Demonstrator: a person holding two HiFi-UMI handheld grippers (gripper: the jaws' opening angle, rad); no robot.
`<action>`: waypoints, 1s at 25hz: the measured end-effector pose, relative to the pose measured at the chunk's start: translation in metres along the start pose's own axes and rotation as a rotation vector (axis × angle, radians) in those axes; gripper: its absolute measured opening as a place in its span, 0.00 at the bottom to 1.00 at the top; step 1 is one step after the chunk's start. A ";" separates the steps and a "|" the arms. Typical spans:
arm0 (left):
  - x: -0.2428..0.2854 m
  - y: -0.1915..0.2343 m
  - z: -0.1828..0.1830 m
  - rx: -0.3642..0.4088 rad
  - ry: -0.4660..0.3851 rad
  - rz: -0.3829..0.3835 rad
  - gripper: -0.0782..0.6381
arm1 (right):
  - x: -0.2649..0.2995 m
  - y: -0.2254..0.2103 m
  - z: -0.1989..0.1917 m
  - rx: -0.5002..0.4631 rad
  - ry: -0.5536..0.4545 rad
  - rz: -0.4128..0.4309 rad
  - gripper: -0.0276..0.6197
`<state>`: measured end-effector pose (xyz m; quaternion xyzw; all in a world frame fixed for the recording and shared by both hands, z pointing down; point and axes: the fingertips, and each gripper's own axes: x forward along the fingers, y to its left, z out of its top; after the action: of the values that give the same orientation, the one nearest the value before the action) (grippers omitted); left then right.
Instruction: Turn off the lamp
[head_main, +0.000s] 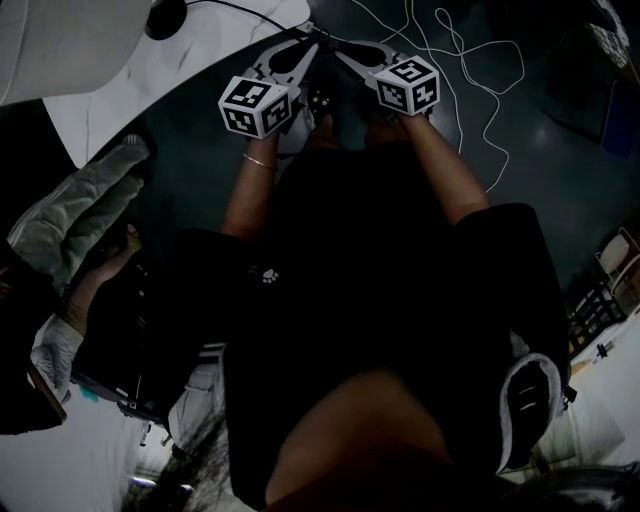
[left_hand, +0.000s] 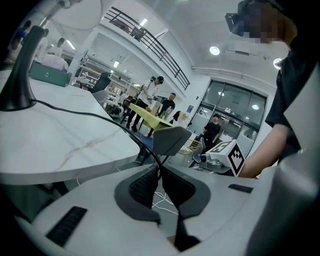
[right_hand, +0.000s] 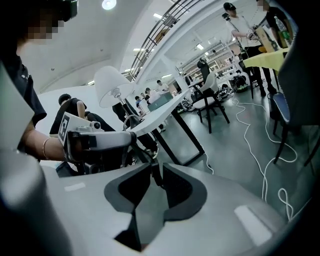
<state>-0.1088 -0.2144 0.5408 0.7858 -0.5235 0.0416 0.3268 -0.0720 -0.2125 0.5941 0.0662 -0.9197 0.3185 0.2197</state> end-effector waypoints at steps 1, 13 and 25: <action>0.001 0.002 -0.002 -0.002 0.007 0.000 0.13 | -0.001 -0.001 0.001 0.001 -0.002 -0.003 0.16; 0.010 0.022 -0.028 -0.037 0.101 0.067 0.13 | -0.011 -0.011 0.009 0.033 -0.050 -0.032 0.05; -0.002 0.041 -0.042 -0.055 0.155 0.165 0.19 | -0.005 -0.006 0.014 0.050 -0.062 -0.026 0.05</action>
<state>-0.1323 -0.1993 0.5923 0.7251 -0.5607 0.1146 0.3831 -0.0708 -0.2256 0.5857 0.0933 -0.9169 0.3362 0.1936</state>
